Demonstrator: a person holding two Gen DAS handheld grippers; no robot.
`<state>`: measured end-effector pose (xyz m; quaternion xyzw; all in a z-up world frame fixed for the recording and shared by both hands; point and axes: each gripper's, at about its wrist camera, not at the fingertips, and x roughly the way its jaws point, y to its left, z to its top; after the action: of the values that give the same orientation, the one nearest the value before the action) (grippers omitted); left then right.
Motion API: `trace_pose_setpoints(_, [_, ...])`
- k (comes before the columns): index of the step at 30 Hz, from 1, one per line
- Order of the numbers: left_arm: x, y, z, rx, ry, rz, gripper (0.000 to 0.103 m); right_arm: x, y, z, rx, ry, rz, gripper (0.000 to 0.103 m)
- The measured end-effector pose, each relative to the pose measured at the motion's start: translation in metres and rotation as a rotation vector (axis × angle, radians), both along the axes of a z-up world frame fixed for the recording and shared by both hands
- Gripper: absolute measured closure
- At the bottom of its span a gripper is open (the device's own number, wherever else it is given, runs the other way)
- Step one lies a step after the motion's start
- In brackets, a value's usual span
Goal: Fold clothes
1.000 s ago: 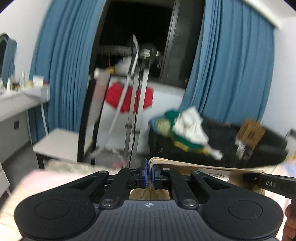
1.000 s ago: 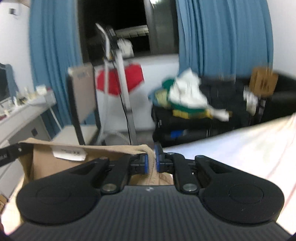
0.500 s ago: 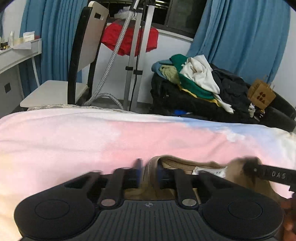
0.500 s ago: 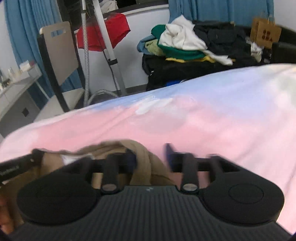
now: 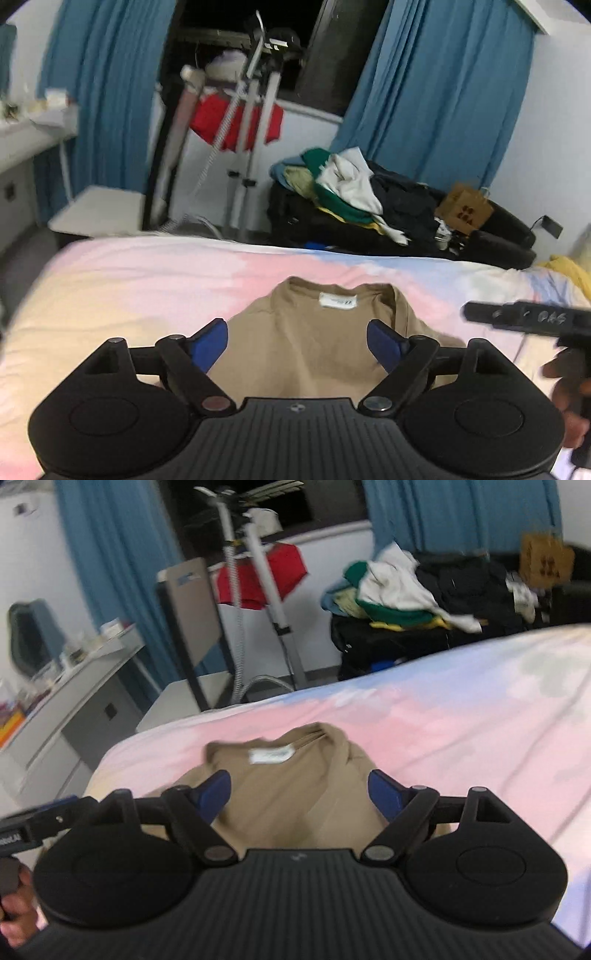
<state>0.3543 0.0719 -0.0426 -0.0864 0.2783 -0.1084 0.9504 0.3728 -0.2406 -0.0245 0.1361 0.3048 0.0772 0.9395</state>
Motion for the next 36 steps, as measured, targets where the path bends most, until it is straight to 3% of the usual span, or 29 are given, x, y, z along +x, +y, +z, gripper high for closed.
trace_pose_setpoints(5, [-0.089,0.022,0.026,-0.094,-0.024,0.062,0.016,-0.078,0.007,0.036,-0.009,-0.067,0.020,0.020])
trace_pose_setpoints(10, [-0.158,0.057,0.032,-0.190,-0.056,0.153,0.012,-0.163,0.000,0.039,0.041,-0.125,0.003,0.018])
trace_pose_setpoints(14, [-0.181,0.090,0.017,-0.289,-0.025,0.246,0.012,-0.207,-0.004,0.022,0.040,-0.148,0.005,0.017])
trace_pose_setpoints(18, [-0.168,0.108,-0.011,-0.339,0.025,0.323,0.016,-0.217,-0.008,-0.008,0.060,-0.120,0.017,0.017])
trace_pose_setpoints(22, [-0.142,0.116,-0.041,-0.359,0.077,0.374,0.031,-0.212,-0.022,-0.044,0.223,-0.070,-0.043,0.017])
trace_pose_setpoints(25, [-0.122,0.121,-0.063,-0.373,0.116,0.412,0.036,-0.204,-0.030,-0.067,0.327,-0.006,-0.086,0.017])
trace_pose_setpoints(29, [-0.096,0.127,-0.092,-0.387,0.160,0.456,0.048,-0.186,-0.029,-0.075,0.365,0.003,-0.075,0.017])
trace_pose_setpoints(32, [-0.081,0.127,-0.108,-0.371,0.147,0.453,0.060,-0.174,-0.027,-0.084,0.370,-0.004,-0.065,0.017])
trace_pose_setpoints(34, [-0.073,0.127,-0.114,-0.370,0.133,0.453,0.083,-0.166,-0.025,-0.091,0.362,0.019,-0.066,0.017])
trace_pose_setpoints(36, [-0.067,0.127,-0.114,-0.387,0.124,0.437,0.095,-0.161,-0.023,-0.097,0.370,0.035,-0.059,0.017])
